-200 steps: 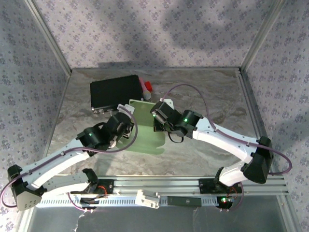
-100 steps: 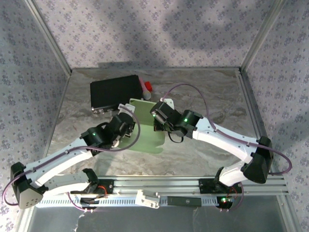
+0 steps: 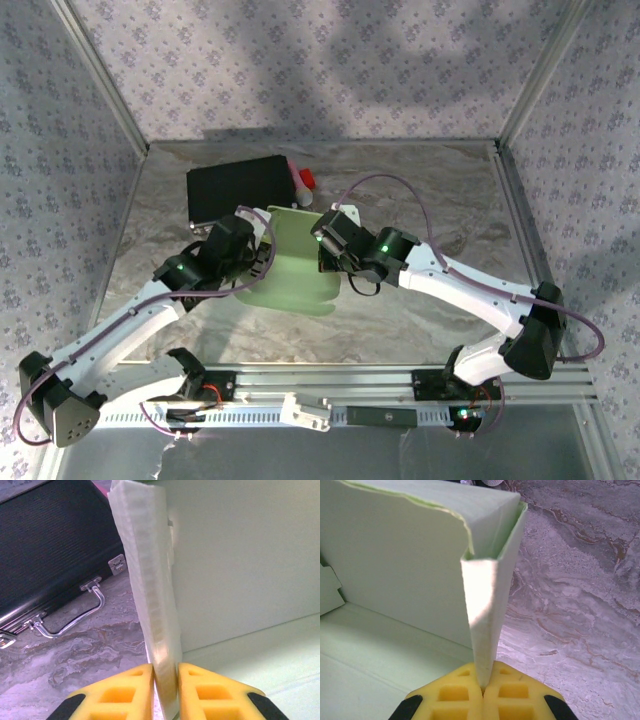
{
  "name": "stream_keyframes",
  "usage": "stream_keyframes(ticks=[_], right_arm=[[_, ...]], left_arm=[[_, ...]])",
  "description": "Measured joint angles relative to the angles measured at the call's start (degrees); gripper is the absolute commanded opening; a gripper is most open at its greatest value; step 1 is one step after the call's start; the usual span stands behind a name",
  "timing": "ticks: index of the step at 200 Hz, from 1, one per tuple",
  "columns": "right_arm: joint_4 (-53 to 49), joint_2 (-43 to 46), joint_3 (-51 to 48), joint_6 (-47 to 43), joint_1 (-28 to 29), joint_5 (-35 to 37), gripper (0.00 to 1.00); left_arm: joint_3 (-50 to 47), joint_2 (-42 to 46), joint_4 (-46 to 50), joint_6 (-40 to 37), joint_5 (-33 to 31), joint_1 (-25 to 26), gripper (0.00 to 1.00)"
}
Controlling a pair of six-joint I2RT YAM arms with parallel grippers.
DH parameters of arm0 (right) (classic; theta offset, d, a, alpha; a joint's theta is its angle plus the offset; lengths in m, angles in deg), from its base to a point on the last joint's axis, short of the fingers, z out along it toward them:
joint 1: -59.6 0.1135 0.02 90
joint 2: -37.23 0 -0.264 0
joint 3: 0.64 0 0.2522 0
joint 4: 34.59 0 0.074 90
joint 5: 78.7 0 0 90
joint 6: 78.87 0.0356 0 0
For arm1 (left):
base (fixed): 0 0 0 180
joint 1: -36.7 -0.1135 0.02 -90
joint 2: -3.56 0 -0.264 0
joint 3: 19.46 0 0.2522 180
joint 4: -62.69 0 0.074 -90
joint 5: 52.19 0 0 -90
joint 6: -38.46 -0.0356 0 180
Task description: Fold the paper box
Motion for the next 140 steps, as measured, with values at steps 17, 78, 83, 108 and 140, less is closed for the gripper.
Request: stream_keyframes(ticks=[17, 78, 83, 108, 140], right_arm=[[0.0, 0.0, 0.0, 0.0, 0.0, -0.1, 0.0], [0.1, 0.0, 0.0, 0.0, 0.1, -1.1, 0.0], [0.1, 0.0, 0.0, 0.0, 0.2, -1.2, 0.0], [0.8, 0.0, 0.0, 0.0, 0.2, -1.9, 0.0], [1.3, 0.0, 0.0, 0.0, 0.2, -2.2, 0.0]], left_arm=[[0.0, 0.0, 0.0, -0.2, 0.7, -0.4, 0.2], [0.1, 0.0, 0.2, -1.1, 2.8, -2.3, 0.25], [0.2, 0.0, 0.2, -1.2, 3.0, -2.5, 0.25], [0.8, 0.0, 0.5, -1.8, 3.4, -3.7, 0.25], [1.0, 0.0, 0.9, -2.4, 4.6, -5.0, 0.15]])
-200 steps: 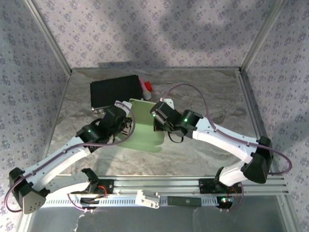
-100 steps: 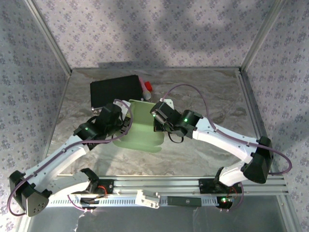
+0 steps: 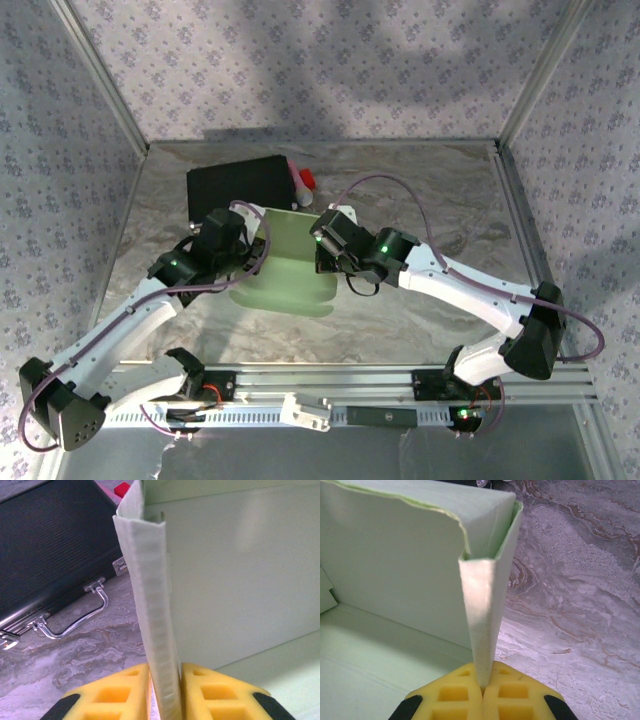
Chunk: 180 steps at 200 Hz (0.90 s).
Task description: Fold the paper box
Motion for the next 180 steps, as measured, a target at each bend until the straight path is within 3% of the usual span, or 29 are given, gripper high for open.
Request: stream_keyframes(ticks=[35, 60, 106, 136, 180], right_arm=[[-0.1, 0.0, 0.0, 0.0, 0.1, -0.2, 0.0], [0.0, 0.0, 0.0, 0.0, 0.3, -0.2, 0.0], [-0.3, 0.0, 0.0, 0.0, 0.4, -0.1, 0.0], [-0.2, 0.0, 0.0, 0.0, 0.4, 0.1, 0.0], [0.4, 0.0, 0.1, 0.0, 0.5, 0.0, 0.0]], left_arm=[[0.0, 0.0, 0.0, -0.3, 0.3, -0.6, 0.0], [0.0, -0.2, 0.0, 0.4, -0.5, -0.3, 0.0], [0.0, -0.6, -0.2, 1.0, -7.5, 3.7, 0.0], [-0.1, -0.8, -0.9, 1.6, -6.8, 2.8, 0.15], [-0.1, -1.6, -1.1, 1.5, -3.5, 0.3, 0.21]])
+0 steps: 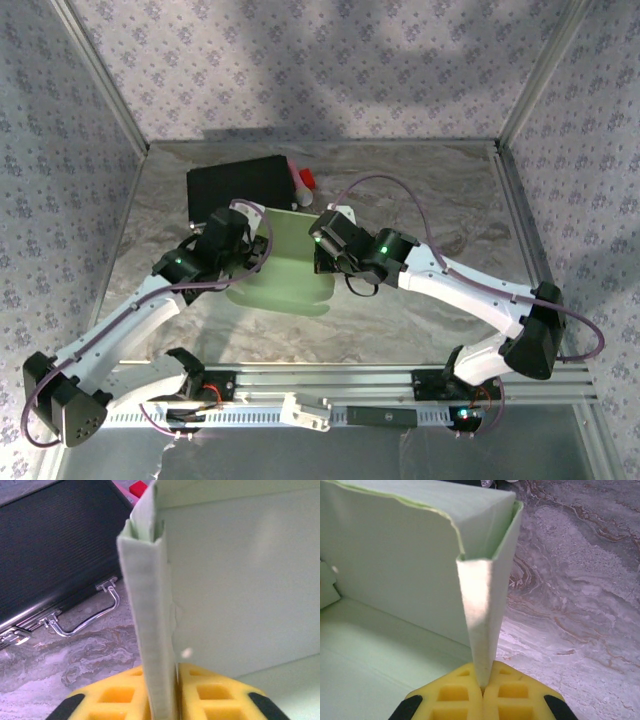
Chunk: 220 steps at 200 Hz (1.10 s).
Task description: Fold the paper box
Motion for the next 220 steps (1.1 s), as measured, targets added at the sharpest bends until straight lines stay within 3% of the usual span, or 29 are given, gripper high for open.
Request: stream_keyframes(ticks=[40, 62, 83, 125, 168, 193, 220], right_arm=[[0.0, 0.0, 0.1, 0.0, 0.3, -0.2, 0.0], [0.2, 0.0, 0.1, 0.0, 0.3, -0.3, 0.0], [0.0, 0.0, 0.1, 0.0, 0.3, -0.5, 0.0], [0.0, 0.0, 0.1, 0.0, 0.3, -0.5, 0.0], [-0.3, 0.0, 0.1, 0.0, 0.3, -0.5, 0.0], [-0.5, 0.0, 0.1, 0.0, 0.2, -0.4, 0.0], [-0.5, 0.0, 0.2, 0.0, 0.1, -0.4, 0.0]], left_arm=[[0.0, -0.4, -0.3, -0.2, 0.8, -0.7, 0.29], [0.0, -0.9, -0.5, 0.0, 1.0, -1.0, 0.08], [0.0, -1.2, -1.6, 0.3, 1.0, -1.1, 0.0], [0.0, -1.3, -1.7, 0.5, 0.1, -0.9, 0.0], [0.0, -2.3, -1.6, 0.6, -7.1, 3.1, 0.0], [0.0, -2.3, -1.5, 0.9, -8.5, 3.9, 0.21], [0.0, -2.2, -0.8, 0.5, -7.9, 3.2, 0.24]])
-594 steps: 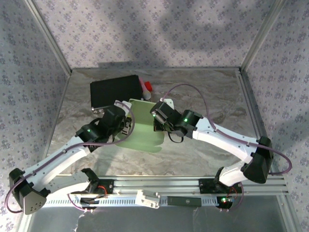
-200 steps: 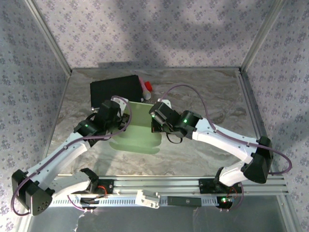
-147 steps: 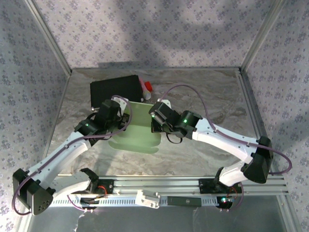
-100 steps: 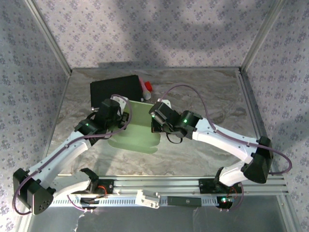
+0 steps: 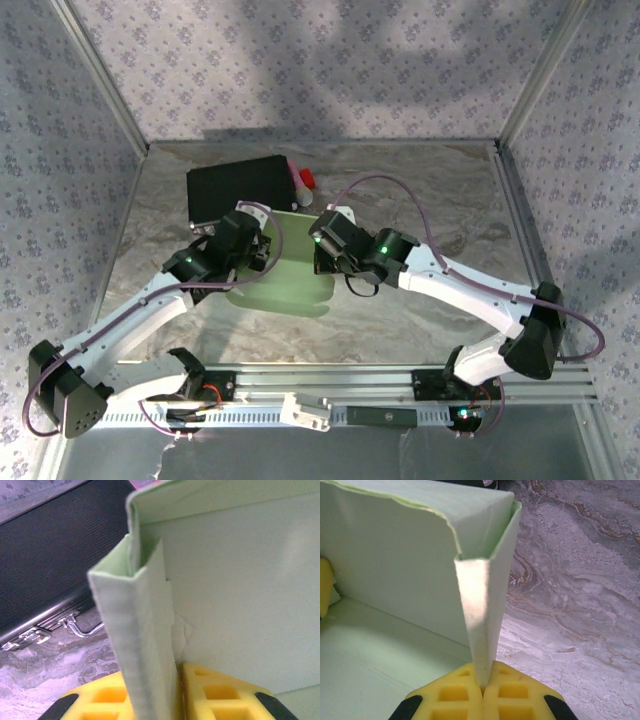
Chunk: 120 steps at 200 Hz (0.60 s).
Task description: Fold the paper box
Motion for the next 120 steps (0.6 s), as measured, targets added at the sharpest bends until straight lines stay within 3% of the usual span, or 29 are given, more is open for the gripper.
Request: stream_keyframes(ticks=[120], right_arm=[[-0.2, 0.0, 0.1, 0.0, -0.1, -0.2, 0.0]], left_arm=[[0.0, 1.7, 3.8, 0.0, 2.3, -1.4, 0.42]])
